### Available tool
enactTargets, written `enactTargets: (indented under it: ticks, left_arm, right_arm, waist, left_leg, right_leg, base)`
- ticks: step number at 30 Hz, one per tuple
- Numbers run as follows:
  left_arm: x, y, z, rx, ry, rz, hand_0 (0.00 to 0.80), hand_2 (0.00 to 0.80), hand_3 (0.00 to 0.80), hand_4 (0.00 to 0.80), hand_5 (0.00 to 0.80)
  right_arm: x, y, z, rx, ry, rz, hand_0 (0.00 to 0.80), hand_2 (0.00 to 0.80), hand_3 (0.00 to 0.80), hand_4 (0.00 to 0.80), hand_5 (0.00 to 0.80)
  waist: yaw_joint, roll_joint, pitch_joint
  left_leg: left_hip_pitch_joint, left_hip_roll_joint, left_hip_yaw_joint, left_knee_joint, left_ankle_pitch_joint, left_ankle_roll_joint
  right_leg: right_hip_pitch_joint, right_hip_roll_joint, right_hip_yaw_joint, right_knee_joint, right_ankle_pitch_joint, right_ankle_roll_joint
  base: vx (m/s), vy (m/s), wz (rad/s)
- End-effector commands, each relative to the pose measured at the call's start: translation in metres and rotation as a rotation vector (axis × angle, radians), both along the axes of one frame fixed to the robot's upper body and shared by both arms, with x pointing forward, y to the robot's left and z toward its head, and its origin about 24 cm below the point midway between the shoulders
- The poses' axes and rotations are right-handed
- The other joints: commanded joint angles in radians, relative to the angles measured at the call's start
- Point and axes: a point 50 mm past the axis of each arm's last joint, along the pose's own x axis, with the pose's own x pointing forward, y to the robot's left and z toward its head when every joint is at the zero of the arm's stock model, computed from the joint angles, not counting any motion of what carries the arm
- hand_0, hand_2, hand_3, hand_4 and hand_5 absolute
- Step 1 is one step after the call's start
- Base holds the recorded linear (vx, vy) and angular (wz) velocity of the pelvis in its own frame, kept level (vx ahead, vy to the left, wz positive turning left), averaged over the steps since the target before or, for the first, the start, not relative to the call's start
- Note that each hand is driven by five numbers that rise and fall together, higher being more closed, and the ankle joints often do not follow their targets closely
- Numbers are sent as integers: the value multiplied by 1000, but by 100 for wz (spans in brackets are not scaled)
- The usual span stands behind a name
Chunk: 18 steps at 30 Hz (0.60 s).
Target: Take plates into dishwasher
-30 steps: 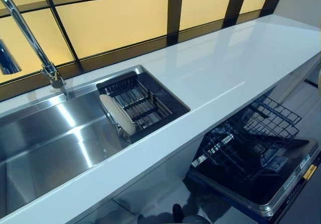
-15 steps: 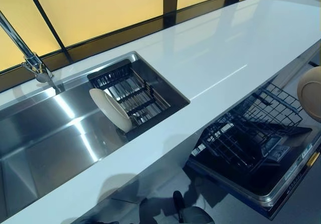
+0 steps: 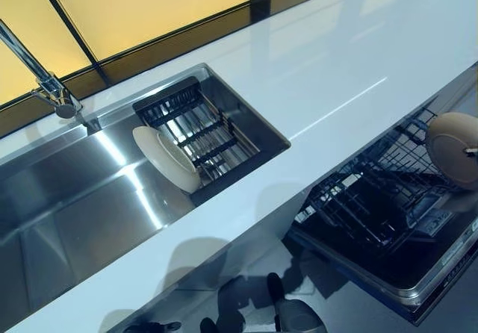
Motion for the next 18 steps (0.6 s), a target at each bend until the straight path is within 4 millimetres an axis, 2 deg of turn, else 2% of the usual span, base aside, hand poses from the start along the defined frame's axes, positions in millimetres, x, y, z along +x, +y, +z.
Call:
enactTargets:
  ticks: [1, 7, 18]
  left_arm:
    - [29, 31, 18, 99, -75, -34, 0, 0, 0, 0, 0]
    - [33, 29, 19, 87, -86, -57, 0, 0, 0, 0, 0]
    - [35, 23, 17, 72, -85, -62, 0, 0, 0, 0, 0]
  right_arm:
    - [16, 10, 0, -60, -36, 22, 800, 800, 800, 800, 800]
    - [21, 11, -20, -66, 4, 7, 800, 800, 800, 800, 800]
    - [25, 9, -44, -130, 57, -39, 800, 800, 800, 800, 800]
  waist:
    - [23, -77, -8]
    - [35, -62, -4]
    - [57, -41, 0]
  left_leg:
    - [40, -2, -26, 3, -9, 0]
    - [40, -5, -31, 3, -8, -2]
    - [40, -12, -40, 3, -8, 0]
  right_leg:
    - [39, -35, -12, 3, -43, 78]
    - [41, -42, -22, 3, -44, 80]
    - [49, -51, -30, 3, -48, 82]
  base:
    - [-26, 18, 6]
    - [-9, 4, 2]
    - [4, -2, 4]
